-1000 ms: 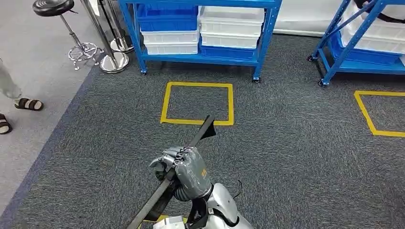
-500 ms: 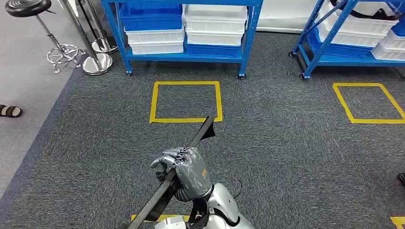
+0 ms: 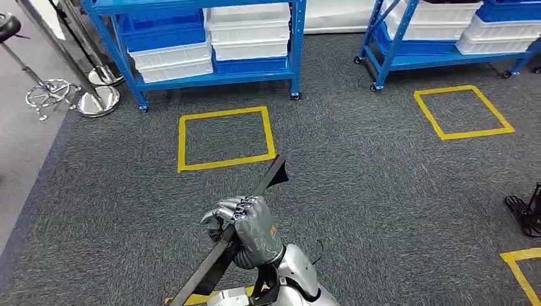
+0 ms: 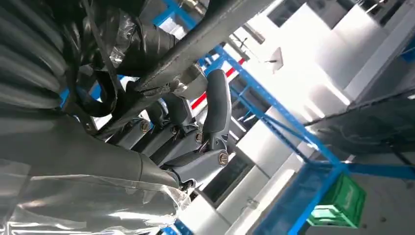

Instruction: Take the parts from the cabinet and place them on the table.

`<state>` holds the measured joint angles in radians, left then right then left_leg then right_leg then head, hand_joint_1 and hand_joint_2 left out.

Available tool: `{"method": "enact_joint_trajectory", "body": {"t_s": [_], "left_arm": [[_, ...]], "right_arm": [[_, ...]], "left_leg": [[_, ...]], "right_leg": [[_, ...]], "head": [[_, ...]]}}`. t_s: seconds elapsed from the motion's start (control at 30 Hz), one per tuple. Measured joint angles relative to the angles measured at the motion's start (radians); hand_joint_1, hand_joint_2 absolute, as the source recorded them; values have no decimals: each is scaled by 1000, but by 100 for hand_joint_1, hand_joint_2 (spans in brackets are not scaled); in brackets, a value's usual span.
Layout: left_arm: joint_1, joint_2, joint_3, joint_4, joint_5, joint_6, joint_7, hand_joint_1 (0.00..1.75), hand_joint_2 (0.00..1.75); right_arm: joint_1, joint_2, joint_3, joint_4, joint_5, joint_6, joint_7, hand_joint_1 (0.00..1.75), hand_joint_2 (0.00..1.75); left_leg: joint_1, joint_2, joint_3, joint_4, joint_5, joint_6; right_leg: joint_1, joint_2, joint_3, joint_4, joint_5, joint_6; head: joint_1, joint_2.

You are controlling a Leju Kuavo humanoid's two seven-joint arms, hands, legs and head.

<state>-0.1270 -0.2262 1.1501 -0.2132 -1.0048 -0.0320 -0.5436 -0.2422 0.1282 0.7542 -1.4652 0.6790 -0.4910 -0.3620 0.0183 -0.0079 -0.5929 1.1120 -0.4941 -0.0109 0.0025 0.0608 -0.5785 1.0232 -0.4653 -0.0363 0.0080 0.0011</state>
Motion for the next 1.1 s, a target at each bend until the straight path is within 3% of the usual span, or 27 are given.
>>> {"method": "enact_joint_trajectory", "body": {"t_s": [0.03, 0.07, 0.17, 0.2, 0.23, 0.27, 0.3, 0.37, 0.4, 0.43, 0.5, 0.53, 0.57, 0.6, 0.67, 0.7, 0.73, 0.77, 0.8, 0.83, 0.87, 1.0, 1.03, 1.07, 1.1], "left_arm": [[0, 0, 0, 0, 0, 0, 0, 0, 175], [-1, 1, 0, 0, 1, 0, 0, 0, 175], [-3, 1, 0, 0, 2, 2, -3, 0, 175], [-4, 0, 0, 0, 2, 2, -3, 0, 175], [-6, -3, 0, 0, 2, 2, -4, 0, 175], [-7, -5, 0, 0, 3, 3, -5, 0, 175], [-7, -6, 0, 0, 2, 3, -6, 0, 175], [-5, -5, 0, 0, 3, 3, -6, 0, 175], [-5, -5, 0, 0, 3, 6, -6, 0, 175], [-4, -6, 0, 0, 3, 8, -6, 0, 175], [-5, -6, 0, 0, 5, 11, -6, 0, 175], [-6, -6, 0, 0, 5, 13, -6, 0, 175], [-5, -6, 0, 0, 5, 14, -6, 0, 175], [-6, -6, 0, 0, 6, 16, -8, 0, 175], [-5, -6, 0, 0, 6, 18, -10, 0, 175], [-6, -6, 0, 0, 6, 18, -11, 0, 175], [-7, -6, 0, 0, 6, 18, -11, 0, 175], [-7, -6, 0, 0, 6, 18, -12, 0, 175], [-6, -6, 0, 0, 6, 19, -12, 0, 175], [-4, -6, 0, 0, 6, 19, -12, 0, 175], [-2, -6, 0, 0, 6, 19, -12, 0, 175], [-2, -6, 0, 0, 6, 19, -12, 0, 175], [1, -6, 0, 0, 6, 19, -12, 0, 175], [1, -6, 0, 0, 6, 19, -12, 0, 175], [0, -6, 0, 0, 5, 20, -12, 0, 175]], "right_arm": [[0, 0, 0, 0, -2, 2, -1, 175, 175], [-2, 0, 0, 0, -3, 3, -1, 175, 175], [0, 0, 0, 0, -5, 3, -3, 175, 175], [0, 0, 0, 0, -5, 3, -4, 175, 175], [1, 0, 0, -1, -5, 3, -5, 175, 175], [-3, 0, 0, -3, -5, 3, -6, 175, 175], [-5, 0, 0, -3, -5, 3, -7, 175, 175], [-3, -2, 1, -3, -7, 6, -8, 175, 175], [-2, -3, 1, -3, -8, 6, -8, 175, 175], [-2, -5, 1, -3, -8, 7, -8, 175, 175], [-2, -6, 1, -3, -9, 6, -8, 175, 175], [-2, -6, 1, -6, -9, 6, -8, 175, 175], [-3, -6, 1, -9, -9, 6, -9, 175, 175], [-2, -6, 1, -12, -9, 5, -9, 175, 175], [-1, -6, 1, -14, -11, 5, -9, 175, 175], [0, -7, 1, -14, -11, 5, -9, 175, 175], [2, -7, 1, -18, -11, 5, -9, 175, 175], [1, -7, 1, -21, -11, 4, -10, 175, 175], [0, -6, 1, -22, -11, 4, -10, 175, 175], [0, -6, 3, -22, -11, 4, -10, 175, 175], [1, -6, 3, -22, -12, 4, -10, 175, 175], [2, -6, 3, -22, -12, 4, -10, 175, 175], [4, -6, 3, -22, -12, 4, -9, 175, 175], [5, -6, 3, -22, -12, 4, -10, 175, 175], [5, -6, 4, -22, -12, 4, -10, 175, 175]], "left_leg": [[0, -28, 31, -71, 20, 7], [2, -62, 42, -86, 3, 12], [-6, -41, 44, -98, 7, 19], [-5, -30, 47, -109, 13, 27], [3, -11, 54, -124, 24, 35], [4, -5, 55, -131, 27, 41], [3, 7, 53, -132, 29, 46], [2, 34, 51, -131, 27, 47], [2, 45, 49, -129, 27, 46], [2, 58, 49, -128, 26, 45], [4, 78, 51, -122, 20, 39], [4, 86, 52, -117, 16, 33], [-3, 92, 52, -114, 11, 25], [-5, 100, 51, -111, 8, 19], [-4, 114, 54, -113, 8, 8], [-3, 127, 59, -115, 8, 1], [3, 105, 55, -107, -6, -7], [4, 62, 44, -75, -32, -8], [6, 35, 17, -13, -72, -9], [5, 21, -21, 72, -113, -10], [5, 18, -37, 108, -128, -11], [5, 16, -49, 132, -137, -11], [5, 15, -84, 202, -153, -12], [5, 15, -89, 211, -148, -12], [6, -12, 15, -27, 3, 0]], "right_leg": [[-1, 9, -1, 2, -1, 1], [4, 15, -7, 4, 1, 8], [-9, 45, -21, 2, 13, 29], [-6, 54, -21, -2, 16, 36], [-4, 29, -25, 12, 4, 40], [0, -12, -44, 48, -25, 45], [-3, -34, -79, 118, -66, 49], [-11, -49, -150, 263, -126, 57], [-14, -52, -167, 297, -129, 60], [-19, -55, -161, 283, -109, 63], [-24, -73, -79, 134, -25, 65], [-24, -99, -26, 40, 12, 62], [-12, -141, -8, 0, -4, 58], [-10, -124, -12, -2, 4, 48], [-6, -105, -19, 3, 3, 42], [-5, -92, -19, 0, 6, 35], [-17, -83, -13, -9, 12, 25], [-17, -75, -14, -11, 14, 19], [-17, -68, -15, -10, 15, 13], [-15, -57, -16, -10, 15, 12], [-14, -52, -16, -10, 15, 12], [-14, -48, -17, -10, 15, 12], [-11, -33, -18, -7, 15, 11], [-11, -26, -18, -6, 15, 11], [-11, 25, -17, 5, 12, 15]], "head": [[0, 0], [0, 0], [-1, 0], [0, 0], [0, 0], [2, 0], [1, 0], [1, 0], [1, 0], [1, 0], [1, 0], [1, 0], [1, 0], [0, 0], [1, 0], [1, 0], [1, 0], [1, 0], [0, 0], [0, 0], [0, 0], [0, 0], [0, 0], [0, 0], [0, 0]]}}
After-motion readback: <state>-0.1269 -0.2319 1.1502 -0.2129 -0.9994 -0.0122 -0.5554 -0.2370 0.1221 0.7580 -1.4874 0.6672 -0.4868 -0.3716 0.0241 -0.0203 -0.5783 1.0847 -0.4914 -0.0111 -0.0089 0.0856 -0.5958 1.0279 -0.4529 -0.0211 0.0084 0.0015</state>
